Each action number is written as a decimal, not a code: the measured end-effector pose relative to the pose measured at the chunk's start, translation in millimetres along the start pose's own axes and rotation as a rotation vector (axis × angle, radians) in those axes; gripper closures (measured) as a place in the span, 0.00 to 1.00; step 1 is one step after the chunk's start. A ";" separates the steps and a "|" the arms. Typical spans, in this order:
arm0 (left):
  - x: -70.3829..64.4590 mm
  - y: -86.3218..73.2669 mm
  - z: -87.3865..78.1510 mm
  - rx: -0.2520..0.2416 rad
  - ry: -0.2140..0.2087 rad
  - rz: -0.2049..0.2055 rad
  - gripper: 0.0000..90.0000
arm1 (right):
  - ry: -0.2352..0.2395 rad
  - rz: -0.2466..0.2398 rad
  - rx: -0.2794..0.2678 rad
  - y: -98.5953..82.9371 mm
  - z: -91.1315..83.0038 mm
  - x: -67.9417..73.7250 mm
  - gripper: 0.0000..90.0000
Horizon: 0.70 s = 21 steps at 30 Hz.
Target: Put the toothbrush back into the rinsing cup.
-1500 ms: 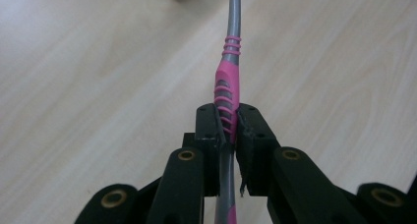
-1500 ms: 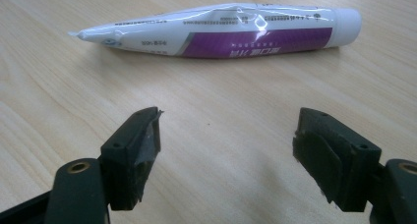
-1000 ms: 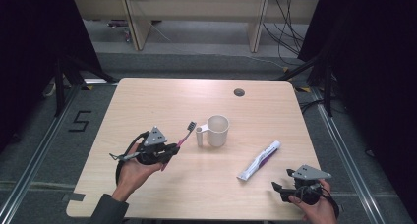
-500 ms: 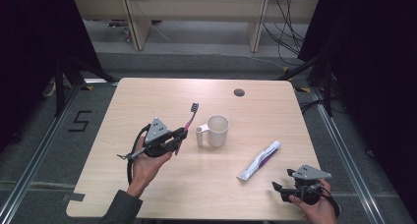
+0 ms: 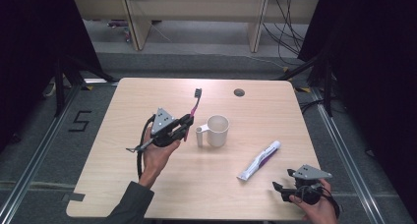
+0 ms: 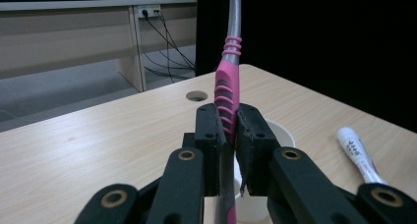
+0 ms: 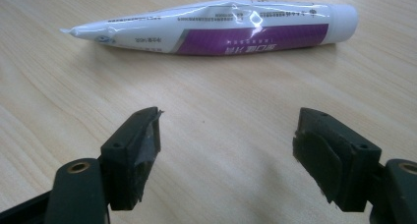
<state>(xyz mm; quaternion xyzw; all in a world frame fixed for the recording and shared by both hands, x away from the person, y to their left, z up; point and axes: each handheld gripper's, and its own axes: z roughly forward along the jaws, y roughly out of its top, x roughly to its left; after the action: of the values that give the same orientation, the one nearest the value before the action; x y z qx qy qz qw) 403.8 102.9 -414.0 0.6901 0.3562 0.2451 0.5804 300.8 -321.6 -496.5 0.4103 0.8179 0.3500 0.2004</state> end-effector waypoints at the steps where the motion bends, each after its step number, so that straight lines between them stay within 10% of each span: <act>1: -0.6 0.6 1.7 -0.014 0.000 -0.002 0.89 | 0.000 -0.001 0.000 0.0 0.0 -0.3 0.29; 21: -8.4 6.1 40.7 -0.085 0.006 0.000 0.89 | 0.010 0.017 0.007 -1.2 0.4 1.1 0.30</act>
<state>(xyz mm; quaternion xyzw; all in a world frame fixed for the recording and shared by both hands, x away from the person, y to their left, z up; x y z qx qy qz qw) 430.3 70.5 -415.8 0.6642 0.3473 0.2622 0.6079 299.8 -321.0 -497.7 0.4163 0.8165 0.3511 0.1919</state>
